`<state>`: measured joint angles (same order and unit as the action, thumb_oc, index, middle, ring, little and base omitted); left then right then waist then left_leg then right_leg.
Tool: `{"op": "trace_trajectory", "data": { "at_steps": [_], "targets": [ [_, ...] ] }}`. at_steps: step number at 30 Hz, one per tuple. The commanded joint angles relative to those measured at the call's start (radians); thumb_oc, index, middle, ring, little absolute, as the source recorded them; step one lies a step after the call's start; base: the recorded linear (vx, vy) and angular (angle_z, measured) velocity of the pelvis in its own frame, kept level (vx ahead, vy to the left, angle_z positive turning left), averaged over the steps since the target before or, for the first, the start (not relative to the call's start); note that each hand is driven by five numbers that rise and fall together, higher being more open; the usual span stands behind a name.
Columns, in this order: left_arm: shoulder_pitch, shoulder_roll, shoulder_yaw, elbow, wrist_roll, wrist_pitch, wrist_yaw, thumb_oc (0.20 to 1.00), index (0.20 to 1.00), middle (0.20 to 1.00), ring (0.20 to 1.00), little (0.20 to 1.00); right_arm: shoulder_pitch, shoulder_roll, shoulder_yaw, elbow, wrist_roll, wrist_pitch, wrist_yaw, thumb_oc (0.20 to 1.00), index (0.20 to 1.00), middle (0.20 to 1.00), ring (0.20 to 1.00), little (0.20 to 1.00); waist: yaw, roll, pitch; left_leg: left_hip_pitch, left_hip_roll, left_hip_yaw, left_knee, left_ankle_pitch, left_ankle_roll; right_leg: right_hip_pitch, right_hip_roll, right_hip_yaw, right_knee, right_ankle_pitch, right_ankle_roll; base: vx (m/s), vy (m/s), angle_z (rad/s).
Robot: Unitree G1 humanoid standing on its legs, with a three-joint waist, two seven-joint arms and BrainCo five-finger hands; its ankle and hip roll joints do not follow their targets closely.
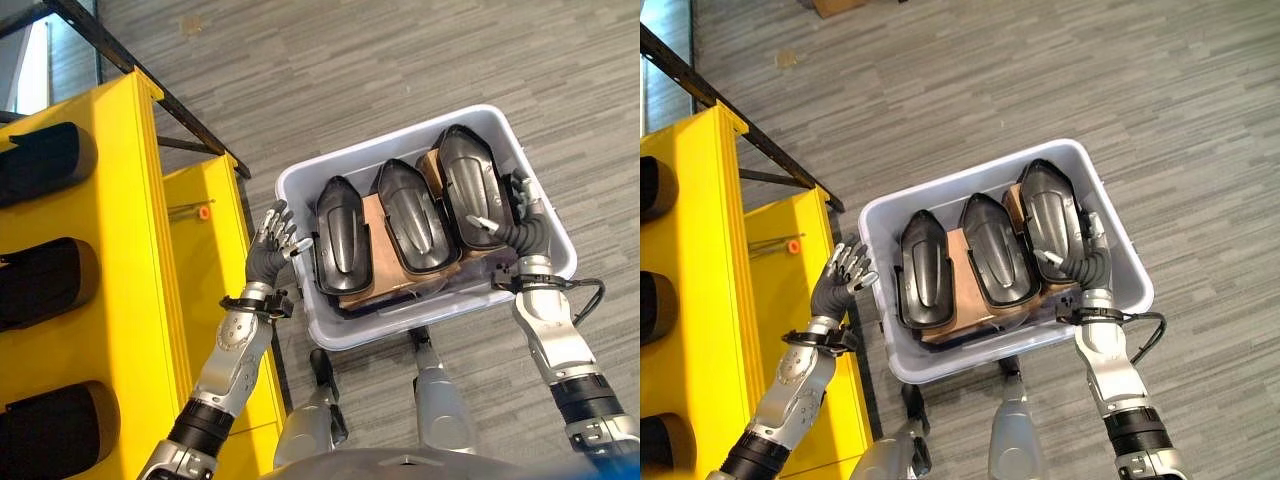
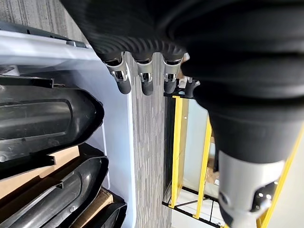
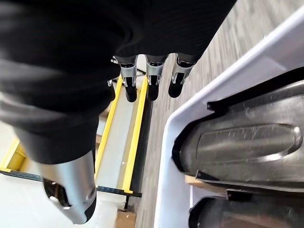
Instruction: Move parts from the plastic box to the shelf.
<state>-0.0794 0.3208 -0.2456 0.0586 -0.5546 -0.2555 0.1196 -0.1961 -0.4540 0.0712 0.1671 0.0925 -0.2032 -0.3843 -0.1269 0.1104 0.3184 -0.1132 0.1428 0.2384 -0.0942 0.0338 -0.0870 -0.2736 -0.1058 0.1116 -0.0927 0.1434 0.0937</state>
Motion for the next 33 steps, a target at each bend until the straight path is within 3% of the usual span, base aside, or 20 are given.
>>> {"op": "trace_trajectory", "data": {
  "at_steps": [1,13,33],
  "targets": [
    [-0.048,0.011,-0.019,0.001,0.042,-0.075,0.014,1.0,1.0,1.0,1.0,1.0,-0.067,-0.029,-0.069,0.025,-0.043,-0.056,-0.079,1.0,1.0,1.0,1.0,1.0,-0.003,-0.019,-0.027,0.043,0.043,-0.043,0.057,-0.034,-0.029,0.015,-0.049,-0.015,0.052,-0.039,0.057,0.0,0.0,0.0],
    [-0.095,0.006,-0.092,0.019,0.044,-0.071,0.006,1.0,1.0,1.0,1.0,1.0,-0.144,-0.064,-0.13,0.2,0.012,-0.069,-0.189,1.0,1.0,1.0,1.0,1.0,-0.009,0.015,0.008,0.014,0.035,-0.052,0.057,-0.027,-0.032,-0.023,-0.047,-0.006,0.056,-0.039,0.053,0.0,-0.001,-0.01],
    [-0.124,-0.005,-0.132,0.024,0.037,-0.08,0.011,1.0,1.0,1.0,1.0,1.0,-0.192,-0.104,-0.127,0.313,0.04,-0.064,-0.224,1.0,1.0,1.0,1.0,1.0,-0.008,0.064,0.036,-0.007,0.022,-0.056,0.044,-0.01,-0.039,-0.063,-0.048,0.0,0.07,-0.046,0.048,0.0,0.0,0.0]
  ]
}}
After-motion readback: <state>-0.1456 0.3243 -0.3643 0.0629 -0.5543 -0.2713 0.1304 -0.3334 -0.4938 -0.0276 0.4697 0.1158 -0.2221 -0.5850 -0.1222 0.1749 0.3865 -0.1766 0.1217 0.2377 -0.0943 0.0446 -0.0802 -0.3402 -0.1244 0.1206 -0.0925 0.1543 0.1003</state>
